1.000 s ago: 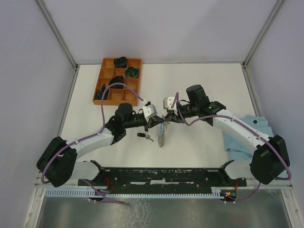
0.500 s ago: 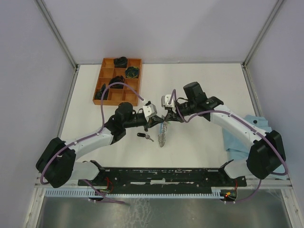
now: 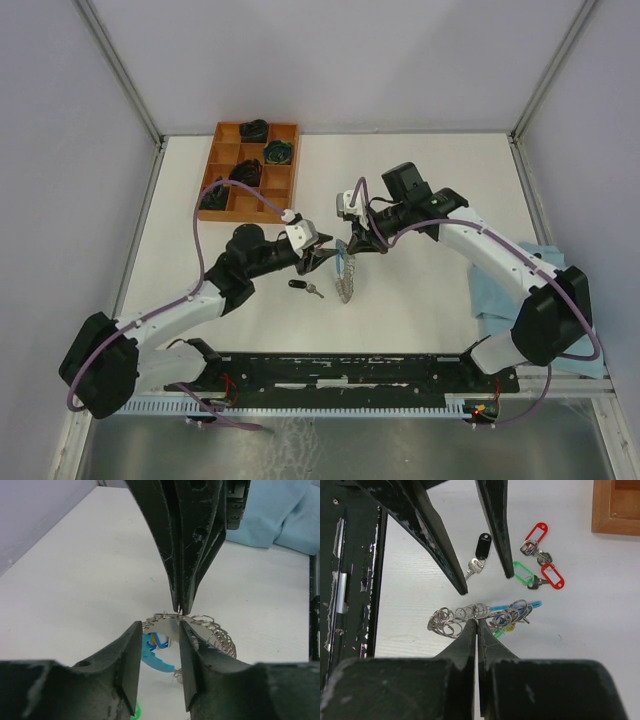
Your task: Put the keys on the keyring
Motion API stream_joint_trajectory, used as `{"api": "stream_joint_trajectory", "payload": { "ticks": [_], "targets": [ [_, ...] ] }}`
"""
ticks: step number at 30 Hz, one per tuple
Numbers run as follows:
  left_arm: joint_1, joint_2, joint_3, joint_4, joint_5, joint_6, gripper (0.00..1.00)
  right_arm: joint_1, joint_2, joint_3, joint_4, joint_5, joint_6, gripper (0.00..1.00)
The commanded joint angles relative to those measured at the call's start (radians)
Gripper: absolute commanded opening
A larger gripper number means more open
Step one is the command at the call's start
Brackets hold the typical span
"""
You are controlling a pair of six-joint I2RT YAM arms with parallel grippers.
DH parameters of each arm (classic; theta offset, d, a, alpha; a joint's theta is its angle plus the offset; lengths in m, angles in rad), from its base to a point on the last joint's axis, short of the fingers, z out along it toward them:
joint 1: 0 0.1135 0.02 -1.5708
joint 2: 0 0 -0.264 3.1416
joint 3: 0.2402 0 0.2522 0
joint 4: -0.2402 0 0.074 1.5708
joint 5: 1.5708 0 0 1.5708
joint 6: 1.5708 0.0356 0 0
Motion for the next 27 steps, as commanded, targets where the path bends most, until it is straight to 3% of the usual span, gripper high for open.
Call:
{"api": "stream_joint_trajectory", "payload": {
  "ticks": [1,10,14,20,27],
  "targets": [
    [-0.002,-0.094,-0.066,0.097,-0.165,-0.095,0.47,-0.003,-0.064,0.012,0.052,0.039,0.056,0.01],
    [-0.002,-0.227,-0.175,0.045,-0.387,-0.331,0.63,-0.01,-0.201,-0.114,0.154,0.084,0.071,0.01],
    [-0.002,-0.236,-0.177,-0.052,-0.455,-0.43,0.76,-0.011,-0.312,-0.242,0.269,0.12,0.111,0.01],
    [-0.002,-0.234,-0.165,-0.201,-0.52,-0.515,0.84,-0.011,-0.443,-0.428,0.415,0.193,0.124,0.01],
    [-0.002,-0.168,-0.099,-0.368,-0.557,-0.529,0.84,-0.009,-0.466,-0.471,0.388,0.137,0.114,0.01]
  ]
}}
